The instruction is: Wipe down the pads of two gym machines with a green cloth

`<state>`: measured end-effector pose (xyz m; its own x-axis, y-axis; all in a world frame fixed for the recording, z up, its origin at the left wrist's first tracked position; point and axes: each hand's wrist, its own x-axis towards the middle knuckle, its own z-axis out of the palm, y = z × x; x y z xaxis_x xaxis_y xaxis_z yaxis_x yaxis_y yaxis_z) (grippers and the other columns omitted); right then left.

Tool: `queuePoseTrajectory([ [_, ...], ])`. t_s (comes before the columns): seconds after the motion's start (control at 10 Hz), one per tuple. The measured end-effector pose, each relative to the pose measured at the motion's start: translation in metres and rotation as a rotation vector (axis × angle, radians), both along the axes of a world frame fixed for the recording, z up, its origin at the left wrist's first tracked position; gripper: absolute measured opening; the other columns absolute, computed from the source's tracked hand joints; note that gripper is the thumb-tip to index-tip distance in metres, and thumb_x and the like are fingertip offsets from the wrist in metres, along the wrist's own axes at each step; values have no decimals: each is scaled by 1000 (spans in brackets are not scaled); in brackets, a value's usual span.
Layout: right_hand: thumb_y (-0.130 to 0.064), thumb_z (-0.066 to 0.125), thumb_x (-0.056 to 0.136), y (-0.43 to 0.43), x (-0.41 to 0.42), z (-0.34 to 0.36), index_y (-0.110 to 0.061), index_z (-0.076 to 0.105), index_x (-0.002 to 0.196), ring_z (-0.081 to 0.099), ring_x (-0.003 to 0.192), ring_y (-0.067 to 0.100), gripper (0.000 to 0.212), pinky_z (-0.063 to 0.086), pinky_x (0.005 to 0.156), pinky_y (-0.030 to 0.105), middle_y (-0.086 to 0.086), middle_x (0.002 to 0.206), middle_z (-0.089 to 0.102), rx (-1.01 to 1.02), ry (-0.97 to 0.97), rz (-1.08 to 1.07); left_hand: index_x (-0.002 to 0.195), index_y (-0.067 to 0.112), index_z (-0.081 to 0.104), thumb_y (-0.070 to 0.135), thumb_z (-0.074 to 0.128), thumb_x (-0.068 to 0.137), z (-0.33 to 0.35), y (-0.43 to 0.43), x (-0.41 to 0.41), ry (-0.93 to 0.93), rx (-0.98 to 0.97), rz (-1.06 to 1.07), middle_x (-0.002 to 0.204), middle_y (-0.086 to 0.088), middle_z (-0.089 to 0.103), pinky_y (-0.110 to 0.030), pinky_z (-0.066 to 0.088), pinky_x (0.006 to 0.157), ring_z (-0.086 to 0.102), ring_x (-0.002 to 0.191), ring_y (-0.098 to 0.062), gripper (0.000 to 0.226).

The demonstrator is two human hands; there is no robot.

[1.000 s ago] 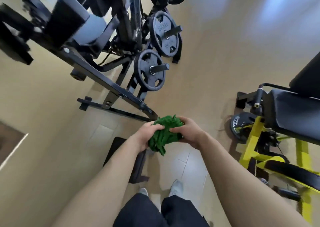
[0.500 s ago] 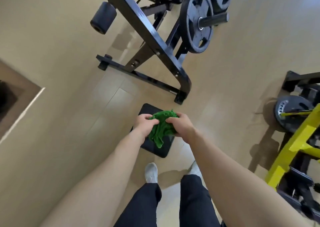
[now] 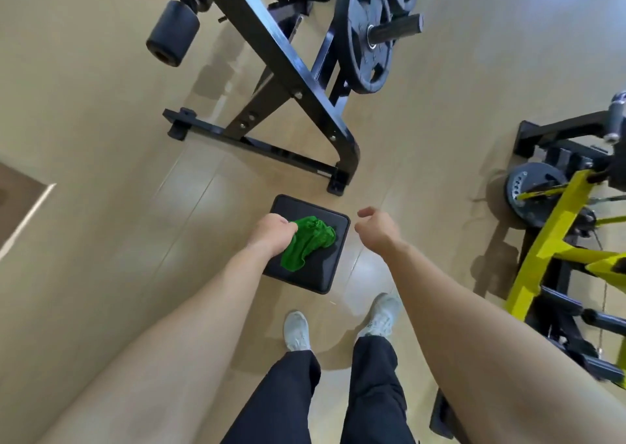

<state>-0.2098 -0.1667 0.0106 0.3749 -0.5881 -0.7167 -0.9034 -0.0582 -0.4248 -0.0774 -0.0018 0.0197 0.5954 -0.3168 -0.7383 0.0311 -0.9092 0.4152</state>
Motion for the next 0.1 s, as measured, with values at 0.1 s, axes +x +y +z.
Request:
queuePoseTrajectory([
  [0.1,-10,50,93,-8,-7,40,-20,58,137,62,114,29,46,51,93,32,14,136,59,-92,-45,34,75,19,61,29,55,93,48,-17,-1,-39,-55,-84,84,-5,66,-33,45,74,59,81,-28,22],
])
